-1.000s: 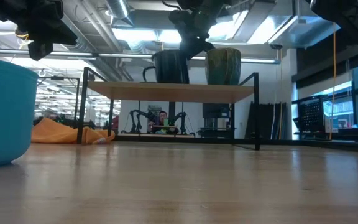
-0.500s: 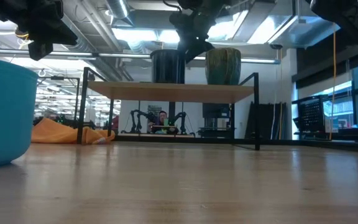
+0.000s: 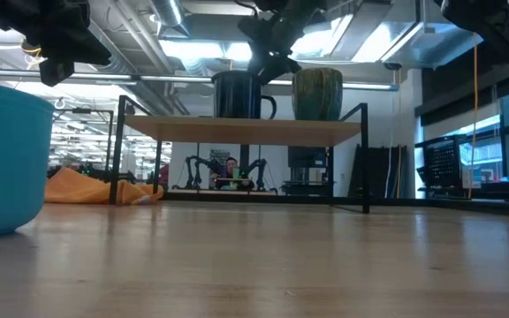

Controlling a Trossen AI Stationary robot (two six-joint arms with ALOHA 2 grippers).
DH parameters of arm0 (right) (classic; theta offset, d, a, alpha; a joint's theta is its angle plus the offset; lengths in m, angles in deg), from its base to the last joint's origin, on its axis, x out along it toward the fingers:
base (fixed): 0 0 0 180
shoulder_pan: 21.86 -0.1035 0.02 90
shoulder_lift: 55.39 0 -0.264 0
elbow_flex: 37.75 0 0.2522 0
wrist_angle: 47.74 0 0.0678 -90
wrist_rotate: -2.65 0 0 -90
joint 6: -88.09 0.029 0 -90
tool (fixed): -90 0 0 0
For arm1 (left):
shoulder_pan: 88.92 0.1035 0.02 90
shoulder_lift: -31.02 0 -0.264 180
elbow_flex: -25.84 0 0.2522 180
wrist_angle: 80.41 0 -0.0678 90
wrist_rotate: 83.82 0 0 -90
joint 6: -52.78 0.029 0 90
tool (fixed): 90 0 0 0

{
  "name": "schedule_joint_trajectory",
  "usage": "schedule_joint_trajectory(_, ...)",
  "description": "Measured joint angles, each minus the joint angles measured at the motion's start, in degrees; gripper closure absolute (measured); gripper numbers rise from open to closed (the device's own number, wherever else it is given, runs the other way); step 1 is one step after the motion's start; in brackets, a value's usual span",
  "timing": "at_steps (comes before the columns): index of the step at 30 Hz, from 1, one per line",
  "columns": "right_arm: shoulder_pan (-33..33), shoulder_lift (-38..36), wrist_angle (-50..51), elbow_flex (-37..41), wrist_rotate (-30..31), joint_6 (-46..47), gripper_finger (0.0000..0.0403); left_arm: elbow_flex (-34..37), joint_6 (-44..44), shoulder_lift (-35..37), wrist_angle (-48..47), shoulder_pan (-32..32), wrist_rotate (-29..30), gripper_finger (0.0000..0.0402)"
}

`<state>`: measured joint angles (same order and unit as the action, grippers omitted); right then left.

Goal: Stack small to large cups/mugs on shelf
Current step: Put the dark blue mug on the shelf

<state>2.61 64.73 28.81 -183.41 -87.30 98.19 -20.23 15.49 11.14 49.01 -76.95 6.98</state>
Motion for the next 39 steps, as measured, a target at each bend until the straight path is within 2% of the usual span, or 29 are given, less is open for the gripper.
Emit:
schedule_joint_trajectory(8, 0.02, 0.00, 0.00, 0.00, -1.66, 2.57, 0.0240, 0.21, -1.66, -0.69, 5.66, 0.01, -0.19, 0.0358)
schedule_joint_trajectory(16, 1.15, 0.00, 0.05, 0.00, 1.82, 1.63, 0.0262, 6.76, -6.85, -4.76, 17.57, 0.00, -1.45, 0.0358)
schedule_joint_trajectory(24, 3.31, 0.00, 4.60, 0.00, 0.57, -0.15, 0.0281, 10.05, -10.82, -14.38, 38.18, 1.72, 0.29, 0.0358)
schedule_joint_trajectory(28, 4.04, 0.00, 4.75, 0.00, 0.21, -1.50, 0.0292, 10.08, -12.66, -20.44, 44.11, 3.80, 3.11, 0.0358)
schedule_joint_trajectory(39, 4.46, 0.00, 4.89, 0.00, -3.25, -5.15, 0.0311, 10.08, -13.66, -35.59, 60.22, 6.73, 3.10, 0.0358)
